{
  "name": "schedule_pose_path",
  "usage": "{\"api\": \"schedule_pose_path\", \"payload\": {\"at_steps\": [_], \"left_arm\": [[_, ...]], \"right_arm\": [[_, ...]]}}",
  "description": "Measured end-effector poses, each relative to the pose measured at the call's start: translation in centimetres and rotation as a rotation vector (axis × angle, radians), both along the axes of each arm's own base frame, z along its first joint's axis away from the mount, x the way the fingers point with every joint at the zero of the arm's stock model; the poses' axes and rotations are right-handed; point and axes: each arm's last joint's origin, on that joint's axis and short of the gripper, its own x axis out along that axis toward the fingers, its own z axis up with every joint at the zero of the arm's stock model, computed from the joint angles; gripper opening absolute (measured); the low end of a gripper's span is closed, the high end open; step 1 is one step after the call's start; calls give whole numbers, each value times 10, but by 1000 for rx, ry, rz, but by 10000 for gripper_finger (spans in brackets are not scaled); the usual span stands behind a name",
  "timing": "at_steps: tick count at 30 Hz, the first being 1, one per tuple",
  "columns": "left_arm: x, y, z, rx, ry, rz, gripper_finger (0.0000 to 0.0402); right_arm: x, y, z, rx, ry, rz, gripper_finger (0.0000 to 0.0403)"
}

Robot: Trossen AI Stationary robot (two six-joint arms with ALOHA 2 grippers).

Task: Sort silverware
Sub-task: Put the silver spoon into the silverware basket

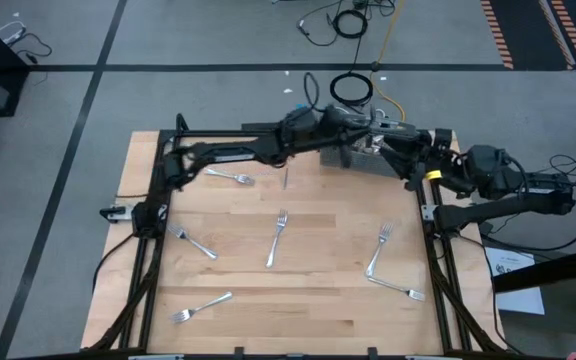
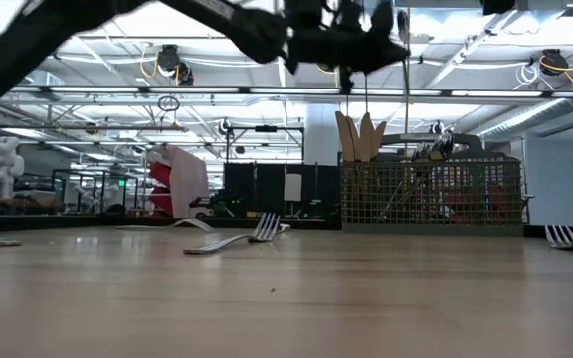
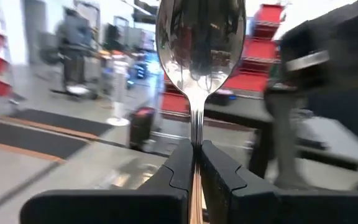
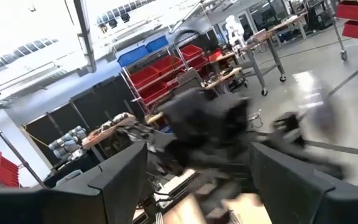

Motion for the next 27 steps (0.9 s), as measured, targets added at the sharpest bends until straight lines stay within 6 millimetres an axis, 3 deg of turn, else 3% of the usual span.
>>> {"api": "schedule_pose_path", "payload": {"at_steps": [6,12,21,27], "left_arm": [[32,30,-39,145,50,123,24],[38,46,-65,192,99,174,24],[39,46,-68,253,147,211,26],[38,48,-68,257,157,274,60]], "right_arm": [[3,0,-2,32,3,9,270],[4,2,-5,70,12,51,270],[4,5,-5,96,9,72,270],[5,6,-6,109,11,72,270]]}}
